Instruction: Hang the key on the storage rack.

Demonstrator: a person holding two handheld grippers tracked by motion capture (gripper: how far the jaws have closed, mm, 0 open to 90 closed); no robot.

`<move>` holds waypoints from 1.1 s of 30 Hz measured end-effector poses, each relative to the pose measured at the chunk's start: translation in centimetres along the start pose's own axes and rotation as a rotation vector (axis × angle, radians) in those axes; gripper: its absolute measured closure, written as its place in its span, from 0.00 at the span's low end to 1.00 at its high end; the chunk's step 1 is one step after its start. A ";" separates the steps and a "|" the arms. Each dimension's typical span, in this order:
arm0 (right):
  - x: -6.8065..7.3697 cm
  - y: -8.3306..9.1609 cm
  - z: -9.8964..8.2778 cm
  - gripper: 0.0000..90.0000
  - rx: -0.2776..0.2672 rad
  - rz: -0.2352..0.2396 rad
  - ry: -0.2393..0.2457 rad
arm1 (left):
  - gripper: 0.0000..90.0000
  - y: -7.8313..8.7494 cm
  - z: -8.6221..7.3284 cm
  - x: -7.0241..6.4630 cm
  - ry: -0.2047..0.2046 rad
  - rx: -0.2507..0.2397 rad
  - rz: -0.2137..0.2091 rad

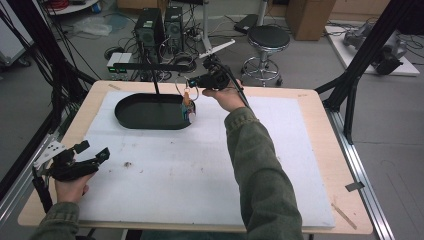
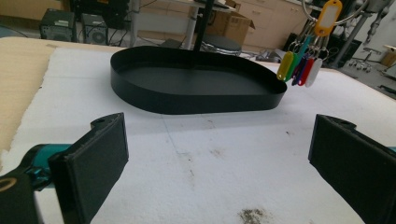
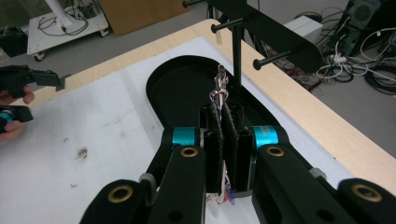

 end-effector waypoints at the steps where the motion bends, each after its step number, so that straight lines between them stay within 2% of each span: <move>1: -0.1 -0.3 0.1 0.97 0.004 0.001 -0.003 | 0.06 0.0 0.0 0.0 -0.001 0.003 0.002; 10: -1.2 -2.1 1.0 0.97 0.028 0.010 0.003 | 0.06 -0.1 0.0 0.2 -0.001 0.001 0.003; 13: -1.5 -2.6 2.0 0.97 0.039 0.009 0.016 | 0.06 -0.1 0.0 0.1 -0.003 -0.001 0.000; 18: -2.1 -3.2 2.6 0.97 0.056 -0.003 0.014 | 0.06 -0.1 0.0 0.0 -0.006 -0.001 0.000; 19: -2.4 -3.4 2.7 0.97 0.049 -0.007 0.001 | 0.06 -0.1 0.0 0.0 -0.006 -0.001 0.001; 26: -3.0 -4.3 2.3 0.97 0.049 -0.007 -0.022 | 0.06 0.0 0.0 0.1 -0.011 0.006 0.009; 33: -4.0 -5.3 1.5 0.97 0.078 -0.038 -0.055 | 0.06 0.1 -0.1 0.1 -0.021 0.012 0.013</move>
Point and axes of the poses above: each handheld gripper's, and its own axes: y roughly backward along the jaws, z roughly out of its top, x roughly to its left, the point moved 8 cm from there along -y, roughly forward along the jaws, and after that the axes turned 11 degrees about y, right-handed, at the moved point
